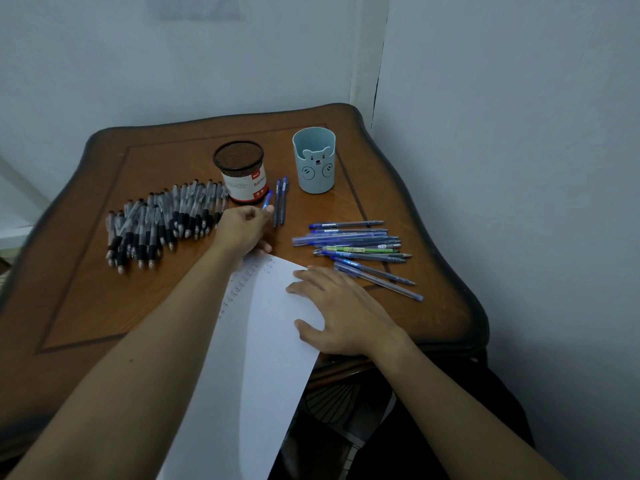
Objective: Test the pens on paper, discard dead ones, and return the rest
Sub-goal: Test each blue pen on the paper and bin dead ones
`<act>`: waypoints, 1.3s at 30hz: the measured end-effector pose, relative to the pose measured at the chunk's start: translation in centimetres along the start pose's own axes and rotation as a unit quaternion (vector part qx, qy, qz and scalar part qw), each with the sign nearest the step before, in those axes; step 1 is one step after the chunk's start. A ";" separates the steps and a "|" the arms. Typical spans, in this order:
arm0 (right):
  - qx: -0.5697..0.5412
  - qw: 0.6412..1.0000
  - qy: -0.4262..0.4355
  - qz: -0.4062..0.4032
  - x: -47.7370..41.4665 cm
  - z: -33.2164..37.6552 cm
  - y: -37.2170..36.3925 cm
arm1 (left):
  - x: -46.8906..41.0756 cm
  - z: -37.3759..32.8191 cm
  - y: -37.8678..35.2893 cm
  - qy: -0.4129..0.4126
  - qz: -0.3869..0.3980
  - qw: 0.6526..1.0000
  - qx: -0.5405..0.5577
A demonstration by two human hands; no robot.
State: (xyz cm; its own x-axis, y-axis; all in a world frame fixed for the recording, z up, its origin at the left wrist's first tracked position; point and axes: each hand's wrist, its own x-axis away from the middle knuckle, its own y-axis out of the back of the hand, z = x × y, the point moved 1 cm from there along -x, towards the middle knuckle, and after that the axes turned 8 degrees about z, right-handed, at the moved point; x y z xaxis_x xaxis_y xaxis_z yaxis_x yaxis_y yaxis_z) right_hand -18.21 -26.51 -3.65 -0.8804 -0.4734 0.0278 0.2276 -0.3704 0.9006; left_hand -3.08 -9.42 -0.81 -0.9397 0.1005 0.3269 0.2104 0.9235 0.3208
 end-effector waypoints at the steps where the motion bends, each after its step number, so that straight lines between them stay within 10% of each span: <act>1: -0.001 1.000 -0.001 0.002 0.0 0.0 0.0 | -0.2 -0.2 0.0 -0.005 -0.016 0.999 -0.048; 10: -0.005 1.000 -0.005 0.003 0.0 -0.1 -0.1 | -1.7 -2.2 -0.9 -0.061 -0.045 0.945 -0.317; 20: -0.004 1.000 -0.002 0.002 -0.1 -0.1 0.0 | -1.5 -0.6 -2.1 -0.202 -0.064 0.911 -0.355; 27: 0.002 1.000 -0.001 -0.005 0.0 0.0 -0.1 | -0.9 -1.6 -4.1 -0.212 0.079 0.850 -0.476; 39: -0.002 1.000 -0.002 -0.005 0.0 0.0 -0.1 | -1.1 -1.4 -3.4 -0.214 0.017 0.866 -0.452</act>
State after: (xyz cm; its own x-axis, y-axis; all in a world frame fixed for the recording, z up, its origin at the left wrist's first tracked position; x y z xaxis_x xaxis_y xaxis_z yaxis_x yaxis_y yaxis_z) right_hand -18.21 -26.53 -3.72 -0.8842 -0.4667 0.0209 0.2205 -0.3773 0.8995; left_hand -2.40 -13.14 -1.03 -0.9015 0.4296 0.0522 0.1831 0.2695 0.9454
